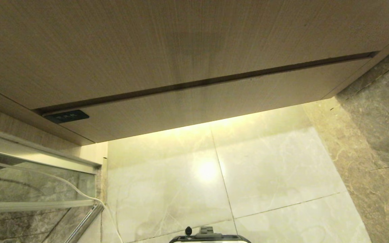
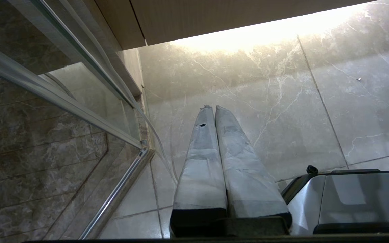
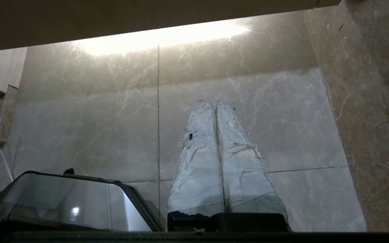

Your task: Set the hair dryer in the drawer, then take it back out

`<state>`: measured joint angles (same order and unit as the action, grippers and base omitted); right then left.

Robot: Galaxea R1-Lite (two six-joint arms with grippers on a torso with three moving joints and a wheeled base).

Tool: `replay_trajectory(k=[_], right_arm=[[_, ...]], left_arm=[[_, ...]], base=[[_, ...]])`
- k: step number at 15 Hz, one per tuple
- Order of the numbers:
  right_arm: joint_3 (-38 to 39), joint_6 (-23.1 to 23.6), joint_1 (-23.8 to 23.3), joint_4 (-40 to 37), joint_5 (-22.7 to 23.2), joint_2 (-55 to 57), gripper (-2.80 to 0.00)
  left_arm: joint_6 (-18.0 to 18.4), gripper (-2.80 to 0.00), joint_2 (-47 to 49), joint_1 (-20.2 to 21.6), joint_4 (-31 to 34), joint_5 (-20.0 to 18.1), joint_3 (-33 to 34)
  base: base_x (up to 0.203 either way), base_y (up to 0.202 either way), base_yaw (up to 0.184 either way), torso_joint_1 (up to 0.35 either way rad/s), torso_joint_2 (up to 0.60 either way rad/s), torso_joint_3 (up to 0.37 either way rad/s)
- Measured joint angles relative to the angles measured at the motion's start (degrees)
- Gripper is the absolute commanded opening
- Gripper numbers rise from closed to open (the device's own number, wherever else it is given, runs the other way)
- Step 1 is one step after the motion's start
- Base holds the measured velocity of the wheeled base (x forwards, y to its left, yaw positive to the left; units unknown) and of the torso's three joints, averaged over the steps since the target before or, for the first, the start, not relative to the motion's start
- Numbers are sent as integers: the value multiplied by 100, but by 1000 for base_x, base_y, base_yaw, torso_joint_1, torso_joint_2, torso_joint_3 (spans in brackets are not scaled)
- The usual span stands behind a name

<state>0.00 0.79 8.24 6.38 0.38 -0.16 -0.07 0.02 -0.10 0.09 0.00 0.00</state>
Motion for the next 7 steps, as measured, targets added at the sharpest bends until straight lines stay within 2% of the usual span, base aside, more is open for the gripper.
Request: replay_trajectory(k=[7], right_arm=[[0, -30, 0, -2, 4, 2, -280]], left_arm=[[2, -280, 0, 0, 0, -1, 0]], base=[[0, 0, 0, 0, 0, 0]])
